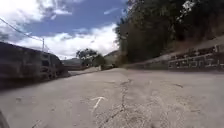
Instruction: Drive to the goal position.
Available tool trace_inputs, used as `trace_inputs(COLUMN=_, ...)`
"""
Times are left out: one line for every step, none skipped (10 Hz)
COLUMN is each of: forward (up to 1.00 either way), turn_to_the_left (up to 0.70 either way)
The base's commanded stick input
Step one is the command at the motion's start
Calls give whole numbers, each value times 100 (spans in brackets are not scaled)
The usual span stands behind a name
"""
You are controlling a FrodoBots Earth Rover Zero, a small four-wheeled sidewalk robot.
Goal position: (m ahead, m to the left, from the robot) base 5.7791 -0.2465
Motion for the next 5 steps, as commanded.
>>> trace_inputs(forward=100, turn_to_the_left=0)
trace_inputs(forward=100, turn_to_the_left=0)
trace_inputs(forward=100, turn_to_the_left=0)
trace_inputs(forward=100, turn_to_the_left=0)
trace_inputs(forward=100, turn_to_the_left=0)
